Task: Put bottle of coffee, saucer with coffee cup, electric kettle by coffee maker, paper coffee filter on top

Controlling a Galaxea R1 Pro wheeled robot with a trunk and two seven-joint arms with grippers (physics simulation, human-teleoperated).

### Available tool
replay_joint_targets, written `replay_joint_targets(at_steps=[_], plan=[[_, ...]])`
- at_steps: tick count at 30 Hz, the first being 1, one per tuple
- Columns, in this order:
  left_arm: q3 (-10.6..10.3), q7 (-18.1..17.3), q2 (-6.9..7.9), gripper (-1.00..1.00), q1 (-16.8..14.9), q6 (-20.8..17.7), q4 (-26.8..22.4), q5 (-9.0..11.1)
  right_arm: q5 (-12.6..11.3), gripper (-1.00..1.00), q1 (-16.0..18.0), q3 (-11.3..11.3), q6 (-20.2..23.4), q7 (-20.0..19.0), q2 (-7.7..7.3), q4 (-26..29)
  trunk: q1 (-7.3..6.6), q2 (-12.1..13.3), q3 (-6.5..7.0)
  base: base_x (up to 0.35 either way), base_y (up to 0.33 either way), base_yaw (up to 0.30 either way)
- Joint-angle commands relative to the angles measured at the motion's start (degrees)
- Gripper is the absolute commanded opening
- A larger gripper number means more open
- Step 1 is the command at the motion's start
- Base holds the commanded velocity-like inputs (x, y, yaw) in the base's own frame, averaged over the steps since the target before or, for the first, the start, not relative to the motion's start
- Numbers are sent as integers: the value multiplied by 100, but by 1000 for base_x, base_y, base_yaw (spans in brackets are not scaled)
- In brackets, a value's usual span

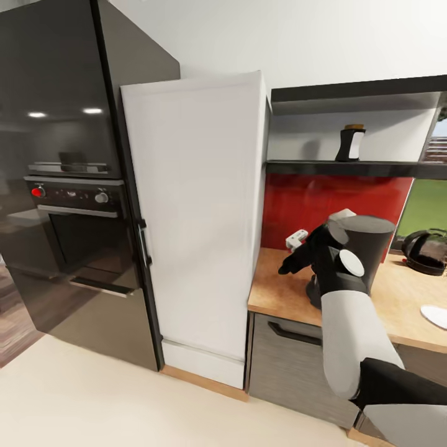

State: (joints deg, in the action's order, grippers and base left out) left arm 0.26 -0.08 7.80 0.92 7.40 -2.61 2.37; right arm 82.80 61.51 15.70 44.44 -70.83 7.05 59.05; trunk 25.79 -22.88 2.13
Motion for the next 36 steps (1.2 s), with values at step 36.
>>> replay_joint_targets(at_steps=[36], plan=[[39, 26, -52, 100, -13, 223, -771, 70, -1973, 100, -3628, 2342, -3042, 5867, 75, -3914, -1, -4, -1, -24, 0, 0]])
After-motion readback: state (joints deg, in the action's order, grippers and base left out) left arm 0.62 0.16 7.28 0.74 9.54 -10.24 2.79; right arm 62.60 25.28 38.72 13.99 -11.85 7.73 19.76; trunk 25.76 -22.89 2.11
